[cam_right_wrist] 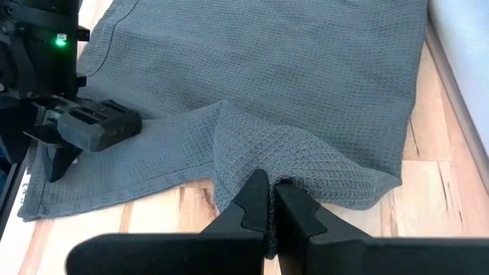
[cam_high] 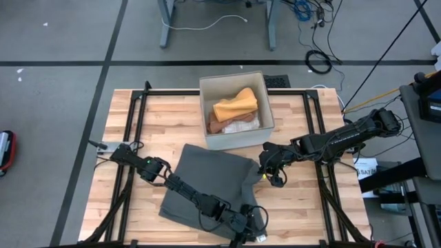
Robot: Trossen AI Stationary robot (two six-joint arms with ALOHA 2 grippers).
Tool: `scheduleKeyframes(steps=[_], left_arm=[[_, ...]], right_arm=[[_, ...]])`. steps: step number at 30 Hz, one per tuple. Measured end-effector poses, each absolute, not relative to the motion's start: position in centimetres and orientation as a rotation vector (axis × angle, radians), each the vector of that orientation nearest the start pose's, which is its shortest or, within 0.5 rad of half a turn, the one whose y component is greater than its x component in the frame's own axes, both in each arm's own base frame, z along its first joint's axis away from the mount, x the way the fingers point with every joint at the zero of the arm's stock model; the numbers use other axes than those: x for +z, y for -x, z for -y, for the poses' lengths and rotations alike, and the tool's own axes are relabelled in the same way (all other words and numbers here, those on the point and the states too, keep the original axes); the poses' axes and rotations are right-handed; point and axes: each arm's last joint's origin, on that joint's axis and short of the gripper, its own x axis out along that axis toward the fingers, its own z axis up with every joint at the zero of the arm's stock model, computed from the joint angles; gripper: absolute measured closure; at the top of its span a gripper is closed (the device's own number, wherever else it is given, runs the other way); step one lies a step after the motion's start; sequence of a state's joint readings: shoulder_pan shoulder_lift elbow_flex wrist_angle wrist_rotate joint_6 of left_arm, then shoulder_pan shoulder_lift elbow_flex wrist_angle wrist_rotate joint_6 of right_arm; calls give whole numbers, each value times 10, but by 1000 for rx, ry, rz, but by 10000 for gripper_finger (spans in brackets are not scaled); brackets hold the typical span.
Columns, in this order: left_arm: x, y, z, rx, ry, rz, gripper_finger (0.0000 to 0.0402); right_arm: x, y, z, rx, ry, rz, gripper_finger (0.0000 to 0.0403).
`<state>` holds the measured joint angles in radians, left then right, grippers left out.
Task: Fold towel
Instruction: Fold the orange towel
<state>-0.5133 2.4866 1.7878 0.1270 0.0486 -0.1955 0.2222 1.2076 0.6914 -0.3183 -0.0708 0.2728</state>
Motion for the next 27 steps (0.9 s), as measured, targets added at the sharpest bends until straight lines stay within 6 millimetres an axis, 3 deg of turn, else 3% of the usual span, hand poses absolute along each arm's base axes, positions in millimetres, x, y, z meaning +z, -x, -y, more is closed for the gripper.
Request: scheduleKeyframes(steps=[9, 16, 22, 27], left_arm=[[92, -460, 259, -475, -91, -719, 179], [92, -461, 259, -484, -158, -703, 179], [92, -461, 259, -469, -153, -701, 179], [95, -464, 261, -596, -88, -656, 179]], right_arm=[[210, -228, -54, 160, -192, -866, 401], [210, -228, -54, 162, -190, -865, 401], [210, -228, -54, 164, -190, -863, 401], [211, -228, -57, 206, -222, -856, 401]])
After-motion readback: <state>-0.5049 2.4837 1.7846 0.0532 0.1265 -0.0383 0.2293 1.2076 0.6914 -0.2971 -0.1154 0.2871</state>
